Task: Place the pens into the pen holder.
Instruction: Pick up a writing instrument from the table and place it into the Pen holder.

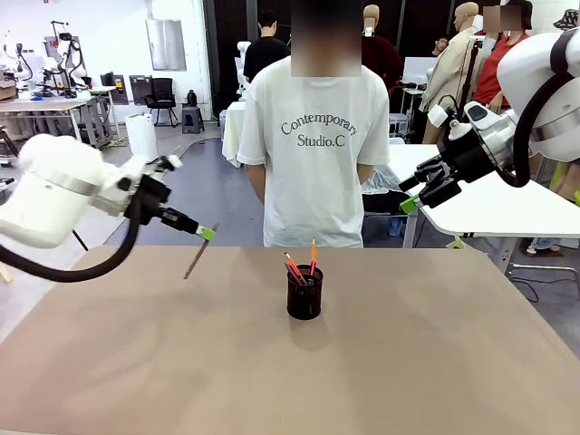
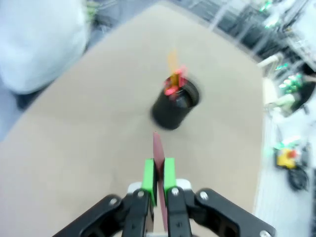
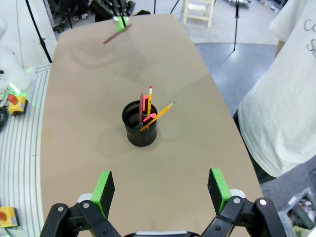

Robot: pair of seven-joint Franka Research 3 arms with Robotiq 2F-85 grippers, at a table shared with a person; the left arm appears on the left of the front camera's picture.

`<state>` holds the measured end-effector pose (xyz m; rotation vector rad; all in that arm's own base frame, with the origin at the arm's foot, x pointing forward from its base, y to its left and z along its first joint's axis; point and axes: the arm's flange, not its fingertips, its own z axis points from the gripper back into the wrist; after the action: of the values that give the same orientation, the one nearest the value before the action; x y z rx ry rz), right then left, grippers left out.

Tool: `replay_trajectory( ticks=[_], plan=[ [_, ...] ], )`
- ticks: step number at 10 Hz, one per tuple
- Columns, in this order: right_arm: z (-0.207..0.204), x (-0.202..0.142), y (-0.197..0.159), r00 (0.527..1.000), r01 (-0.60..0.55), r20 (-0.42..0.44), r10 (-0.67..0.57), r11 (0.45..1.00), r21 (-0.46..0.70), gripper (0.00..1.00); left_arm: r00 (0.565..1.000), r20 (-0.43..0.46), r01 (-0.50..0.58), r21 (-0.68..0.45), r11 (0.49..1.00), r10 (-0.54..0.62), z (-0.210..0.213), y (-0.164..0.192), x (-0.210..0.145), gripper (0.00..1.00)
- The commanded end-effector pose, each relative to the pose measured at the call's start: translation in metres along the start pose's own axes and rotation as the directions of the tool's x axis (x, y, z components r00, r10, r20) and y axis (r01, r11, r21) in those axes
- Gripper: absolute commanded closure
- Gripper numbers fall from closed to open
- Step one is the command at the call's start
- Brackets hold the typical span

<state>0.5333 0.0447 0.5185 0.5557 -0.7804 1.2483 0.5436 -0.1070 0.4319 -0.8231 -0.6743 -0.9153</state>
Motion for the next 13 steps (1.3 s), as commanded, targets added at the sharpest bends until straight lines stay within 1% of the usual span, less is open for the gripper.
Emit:
replay_trajectory(
  ticks=[1,2,3,4,5,6,9,10,11,12,13],
  plan=[
    [0.0,0.002,0.001,1.0,-0.006,-0.004,0.006,1.0,-0.005,0.0,0.98,0.147,0.159,-0.203,0.966,-0.131,0.026,0.007,-0.045,1.0],
    [0.0,0.002,0.001,1.0,-0.006,-0.004,0.006,1.0,-0.005,0.0,0.933,0.24,0.311,-0.165,0.936,-0.268,0.03,0.003,-0.047,1.0],
    [0.0,0.002,0.001,1.0,-0.006,-0.004,0.006,1.0,-0.005,0.0,0.858,0.305,0.468,-0.13,0.874,-0.413,0.031,-0.007,-0.048,1.0],
    [0.0,0.002,0.001,1.0,-0.006,-0.004,0.006,1.0,-0.005,0.0,0.791,0.339,0.571,-0.111,0.814,-0.509,0.032,-0.017,-0.048,1.0],
    [0.0,0.002,0.001,1.0,-0.006,-0.004,0.006,1.0,-0.005,0.0,0.795,0.325,0.571,-0.115,0.813,-0.512,0.032,-0.024,-0.045,1.0],
    [0.0,0.002,0.001,1.0,-0.006,-0.004,0.006,1.0,-0.005,0.0,0.864,0.275,0.468,-0.126,0.875,-0.422,0.037,-0.004,-0.044,1.0],
    [0.0,0.002,0.001,1.0,-0.006,-0.004,0.006,1.0,-0.005,0.0,0.864,0.275,0.468,-0.126,0.875,-0.422,0.037,-0.004,-0.044,1.0],
    [0.0,0.002,0.001,1.0,-0.006,-0.004,0.006,1.0,-0.005,0.0,0.846,0.28,0.5,-0.125,0.857,-0.453,0.033,-0.007,-0.047,1.0],
    [0.0,0.002,0.001,1.0,-0.006,-0.004,0.006,1.0,-0.005,0.0,0.752,0.443,0.586,-0.113,0.802,-0.487,0.024,-0.01,-0.043,1.0],
    [0.0,0.002,0.001,1.0,-0.006,-0.004,0.006,1.0,-0.005,0.0,0.701,0.541,0.576,-0.045,0.816,-0.465,0.011,-0.014,-0.032,1.0],
    [0.0,0.002,0.001,1.0,-0.006,-0.004,0.006,1.0,-0.005,0.0,0.679,0.584,0.586,-0.065,0.808,-0.445,0.0,-0.018,-0.023,1.0]
  ],
)
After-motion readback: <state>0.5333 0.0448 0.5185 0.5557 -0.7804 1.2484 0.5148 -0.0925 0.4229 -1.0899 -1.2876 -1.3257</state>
